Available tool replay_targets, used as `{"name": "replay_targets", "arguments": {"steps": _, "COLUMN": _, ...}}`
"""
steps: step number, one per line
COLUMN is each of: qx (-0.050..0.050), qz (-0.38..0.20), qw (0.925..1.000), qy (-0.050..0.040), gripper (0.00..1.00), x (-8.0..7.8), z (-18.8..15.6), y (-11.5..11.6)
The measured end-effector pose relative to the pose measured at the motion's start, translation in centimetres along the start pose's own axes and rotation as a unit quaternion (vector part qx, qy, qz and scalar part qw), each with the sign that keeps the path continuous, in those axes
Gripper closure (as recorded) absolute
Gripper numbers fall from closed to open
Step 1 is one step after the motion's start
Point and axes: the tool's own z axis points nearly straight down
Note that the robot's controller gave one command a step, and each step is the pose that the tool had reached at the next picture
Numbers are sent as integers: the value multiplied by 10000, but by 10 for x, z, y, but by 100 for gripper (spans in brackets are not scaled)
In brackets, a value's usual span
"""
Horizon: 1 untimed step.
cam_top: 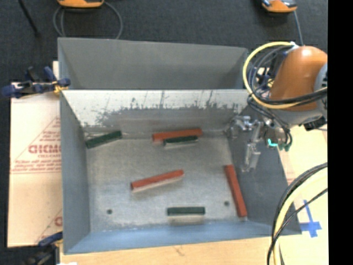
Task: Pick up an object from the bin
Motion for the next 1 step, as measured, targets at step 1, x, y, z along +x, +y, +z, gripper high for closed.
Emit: {"name": "replay_targets", "arguments": {"steps": 1, "qx": -23, "qz": -2801, "qw": 9600, "qy": -44, "gripper": 0, "x": 55, "z": 79, "y": -3}}
